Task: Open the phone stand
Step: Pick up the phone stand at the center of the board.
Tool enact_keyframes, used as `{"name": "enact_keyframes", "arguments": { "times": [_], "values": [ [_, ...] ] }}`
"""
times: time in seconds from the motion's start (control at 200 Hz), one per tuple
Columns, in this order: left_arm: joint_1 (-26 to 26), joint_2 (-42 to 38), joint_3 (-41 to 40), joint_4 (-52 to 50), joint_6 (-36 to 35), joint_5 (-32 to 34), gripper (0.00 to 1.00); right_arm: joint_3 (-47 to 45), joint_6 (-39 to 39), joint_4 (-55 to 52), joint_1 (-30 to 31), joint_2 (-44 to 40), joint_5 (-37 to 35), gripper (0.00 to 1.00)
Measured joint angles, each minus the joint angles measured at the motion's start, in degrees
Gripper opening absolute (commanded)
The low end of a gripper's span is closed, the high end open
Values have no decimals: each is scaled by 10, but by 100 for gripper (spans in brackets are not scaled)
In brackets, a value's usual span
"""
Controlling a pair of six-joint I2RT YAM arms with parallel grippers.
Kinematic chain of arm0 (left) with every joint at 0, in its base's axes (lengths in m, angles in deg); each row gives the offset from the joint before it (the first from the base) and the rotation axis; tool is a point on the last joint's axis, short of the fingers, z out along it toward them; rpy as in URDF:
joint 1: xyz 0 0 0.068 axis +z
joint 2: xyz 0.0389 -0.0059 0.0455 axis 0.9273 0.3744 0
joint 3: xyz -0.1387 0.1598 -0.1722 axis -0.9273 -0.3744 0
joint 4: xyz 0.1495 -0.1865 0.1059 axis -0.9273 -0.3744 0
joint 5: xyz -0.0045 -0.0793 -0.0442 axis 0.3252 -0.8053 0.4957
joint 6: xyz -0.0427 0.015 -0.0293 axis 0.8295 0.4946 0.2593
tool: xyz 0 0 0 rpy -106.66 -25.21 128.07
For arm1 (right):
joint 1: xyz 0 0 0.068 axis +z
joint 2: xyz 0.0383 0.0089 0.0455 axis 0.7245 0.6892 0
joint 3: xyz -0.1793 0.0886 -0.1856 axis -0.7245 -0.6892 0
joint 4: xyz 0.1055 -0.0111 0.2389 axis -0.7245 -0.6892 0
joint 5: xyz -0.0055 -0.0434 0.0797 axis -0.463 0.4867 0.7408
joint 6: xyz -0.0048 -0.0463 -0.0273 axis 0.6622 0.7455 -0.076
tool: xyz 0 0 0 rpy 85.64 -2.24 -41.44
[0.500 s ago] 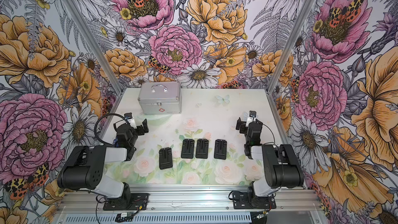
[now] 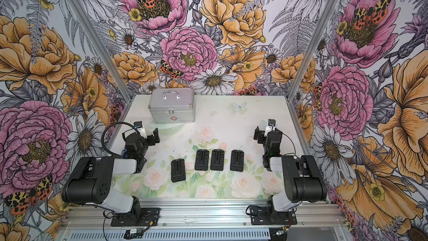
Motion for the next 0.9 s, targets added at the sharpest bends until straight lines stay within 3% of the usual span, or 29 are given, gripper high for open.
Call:
{"name": "enact_keyframes", "arguments": {
  "times": [0.465,0.56,0.725,0.901],
  "values": [
    [-9,-2,6,-11,-11,3,99,2,2,-11,0,-1,1,99],
    [-14,-18,25,-51,-17,6,99,39,7,-95,4,-8,-3,99],
    [-37,-73,73,-134,-31,9,99,193,0,-277,25,-1,-50,99],
    [-58,-143,112,-250,-23,17,99,298,-15,-435,80,1,-87,99]
  ]
}}
